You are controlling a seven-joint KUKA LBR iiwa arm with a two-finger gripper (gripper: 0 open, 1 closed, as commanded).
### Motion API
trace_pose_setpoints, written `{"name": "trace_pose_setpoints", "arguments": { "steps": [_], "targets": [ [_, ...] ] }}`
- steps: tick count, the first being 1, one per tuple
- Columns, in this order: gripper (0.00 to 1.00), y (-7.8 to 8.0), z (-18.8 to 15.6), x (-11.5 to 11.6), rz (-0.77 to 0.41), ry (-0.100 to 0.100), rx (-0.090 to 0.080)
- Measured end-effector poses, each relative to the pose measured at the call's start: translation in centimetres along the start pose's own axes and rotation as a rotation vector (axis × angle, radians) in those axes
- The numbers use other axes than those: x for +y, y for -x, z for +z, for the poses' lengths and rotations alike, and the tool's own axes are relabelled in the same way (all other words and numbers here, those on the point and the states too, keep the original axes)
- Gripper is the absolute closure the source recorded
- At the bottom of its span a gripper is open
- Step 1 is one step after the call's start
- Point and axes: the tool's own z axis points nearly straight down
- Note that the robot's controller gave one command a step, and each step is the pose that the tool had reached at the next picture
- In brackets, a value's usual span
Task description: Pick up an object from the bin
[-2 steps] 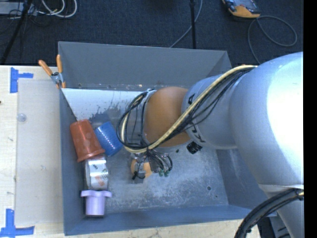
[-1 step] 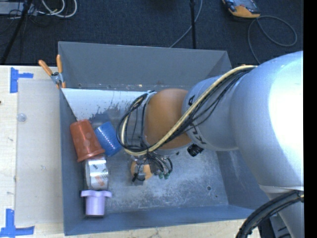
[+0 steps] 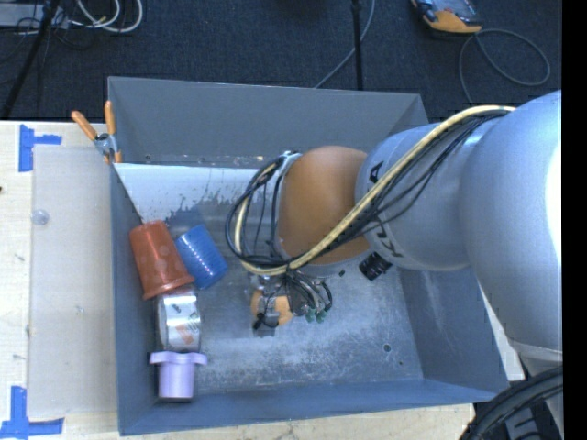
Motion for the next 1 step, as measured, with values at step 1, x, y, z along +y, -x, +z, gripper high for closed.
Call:
{"name": "trace_pose_setpoints", "arguments": {
  "steps": [1],
  "targets": [
    [1.0, 0.34, -0.64, -3.18, -0.056, 0.005, -0.026]
  ]
}}
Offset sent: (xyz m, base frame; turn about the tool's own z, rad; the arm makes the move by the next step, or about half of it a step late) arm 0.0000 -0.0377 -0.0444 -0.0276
